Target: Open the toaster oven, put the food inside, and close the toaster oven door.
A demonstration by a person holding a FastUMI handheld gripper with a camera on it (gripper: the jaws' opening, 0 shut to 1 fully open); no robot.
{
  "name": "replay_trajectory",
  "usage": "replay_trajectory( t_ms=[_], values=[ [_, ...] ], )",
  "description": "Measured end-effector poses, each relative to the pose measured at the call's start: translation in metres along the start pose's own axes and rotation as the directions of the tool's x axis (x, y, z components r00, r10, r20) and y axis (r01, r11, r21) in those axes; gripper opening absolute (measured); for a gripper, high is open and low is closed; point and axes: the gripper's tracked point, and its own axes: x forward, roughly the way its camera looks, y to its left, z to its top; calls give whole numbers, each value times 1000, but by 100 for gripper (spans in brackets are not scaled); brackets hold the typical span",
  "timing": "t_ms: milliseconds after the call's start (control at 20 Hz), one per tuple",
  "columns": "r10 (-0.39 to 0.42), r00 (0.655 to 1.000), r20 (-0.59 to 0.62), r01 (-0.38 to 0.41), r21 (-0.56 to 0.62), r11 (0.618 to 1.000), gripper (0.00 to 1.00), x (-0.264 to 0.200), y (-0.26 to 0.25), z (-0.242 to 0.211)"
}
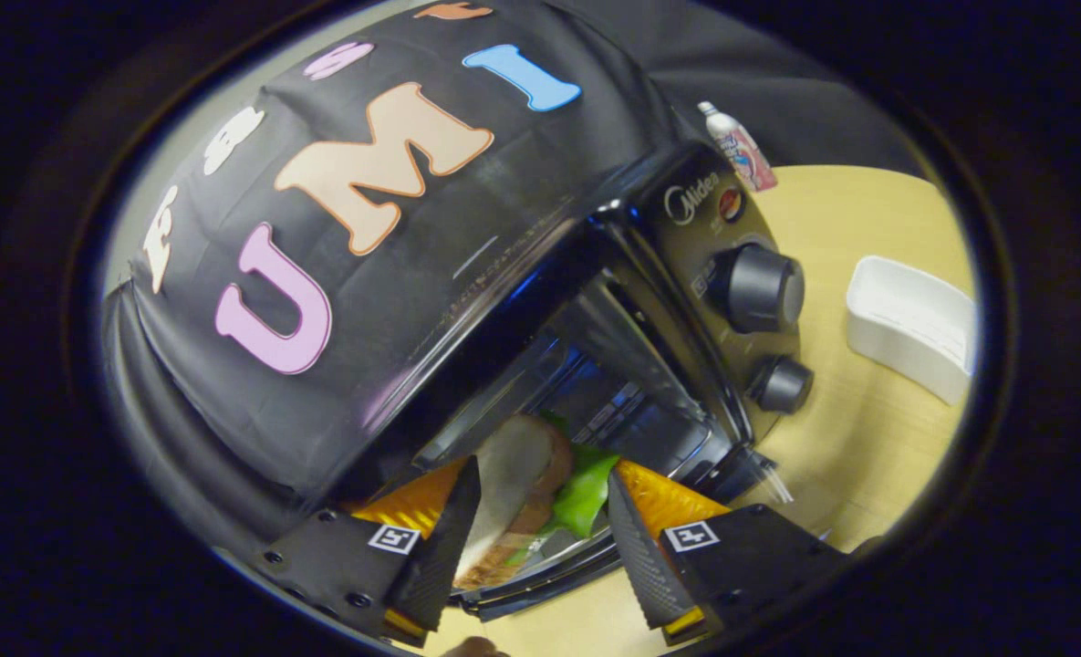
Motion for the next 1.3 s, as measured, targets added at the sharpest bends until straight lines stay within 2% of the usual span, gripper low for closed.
replay_trajectory(
  t_ms=[200, 350, 600, 800, 1150, 1300],
  values=[
    [-54, 997, 61, 58, -75, 996, 92, -9, -9, 13],
    [-53, 996, 65, 58, -80, 995, 99, -13, -8, 14],
    [-42, 996, 77, 51, -115, 992, 99, -28, -10, 19],
    [-53, 994, 94, 71, -199, 977, 99, -52, -15, 27],
    [-97, 985, 142, 147, -397, 906, 99, -107, -15, 49],
    [-128, 985, 119, 170, -475, 864, 100, -126, -21, 35]
  ],
)
